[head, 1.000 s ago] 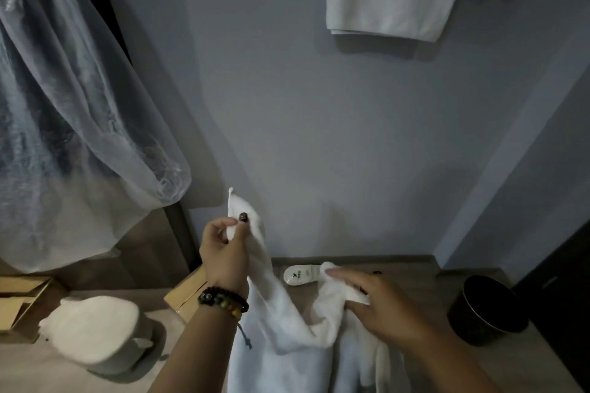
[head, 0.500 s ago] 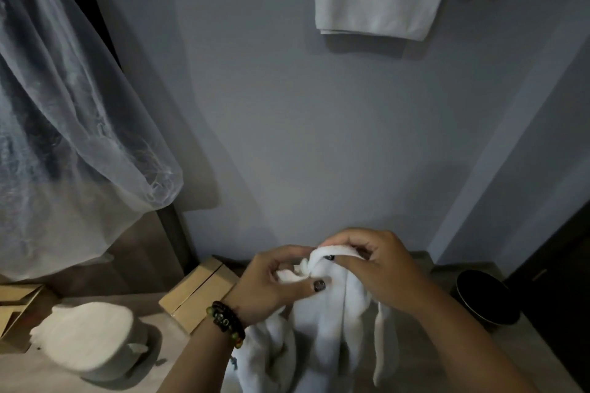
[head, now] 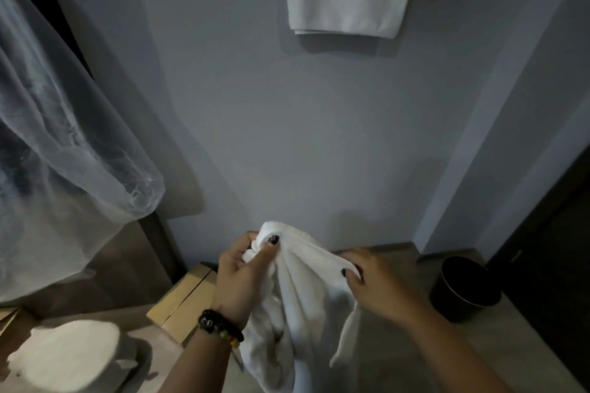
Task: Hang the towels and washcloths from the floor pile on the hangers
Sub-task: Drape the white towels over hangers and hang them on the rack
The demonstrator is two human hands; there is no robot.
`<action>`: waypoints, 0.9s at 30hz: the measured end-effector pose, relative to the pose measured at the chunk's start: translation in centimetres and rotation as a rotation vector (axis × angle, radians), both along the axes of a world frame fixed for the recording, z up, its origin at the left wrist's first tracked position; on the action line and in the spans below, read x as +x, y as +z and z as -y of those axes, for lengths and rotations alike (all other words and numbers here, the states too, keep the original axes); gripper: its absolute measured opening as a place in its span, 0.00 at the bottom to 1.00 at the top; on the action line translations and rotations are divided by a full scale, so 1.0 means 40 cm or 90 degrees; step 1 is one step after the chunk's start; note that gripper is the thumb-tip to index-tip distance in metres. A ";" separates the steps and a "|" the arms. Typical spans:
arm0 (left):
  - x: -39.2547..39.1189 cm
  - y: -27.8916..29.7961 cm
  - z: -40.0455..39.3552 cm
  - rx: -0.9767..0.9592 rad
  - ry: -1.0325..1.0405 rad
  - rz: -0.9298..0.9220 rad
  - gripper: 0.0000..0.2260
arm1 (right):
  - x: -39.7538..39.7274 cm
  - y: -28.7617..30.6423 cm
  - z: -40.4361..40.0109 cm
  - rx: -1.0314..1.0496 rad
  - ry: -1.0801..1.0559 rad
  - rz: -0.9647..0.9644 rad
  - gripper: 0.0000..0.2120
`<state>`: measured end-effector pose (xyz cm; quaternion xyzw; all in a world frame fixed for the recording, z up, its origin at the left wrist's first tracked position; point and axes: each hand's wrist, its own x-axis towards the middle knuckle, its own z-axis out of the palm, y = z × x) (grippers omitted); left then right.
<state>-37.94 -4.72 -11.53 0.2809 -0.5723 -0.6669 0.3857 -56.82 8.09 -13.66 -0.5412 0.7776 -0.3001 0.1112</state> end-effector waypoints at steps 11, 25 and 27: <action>0.015 -0.003 0.044 0.080 0.205 -0.019 0.10 | -0.067 -0.113 -0.088 -0.022 -0.273 0.086 0.06; 0.051 0.035 0.084 0.052 0.430 0.083 0.07 | -0.021 -0.012 -0.032 -0.342 -0.356 0.346 0.10; 0.055 0.030 0.077 0.050 0.412 0.087 0.08 | 0.009 0.012 -0.020 -0.325 -0.302 0.351 0.10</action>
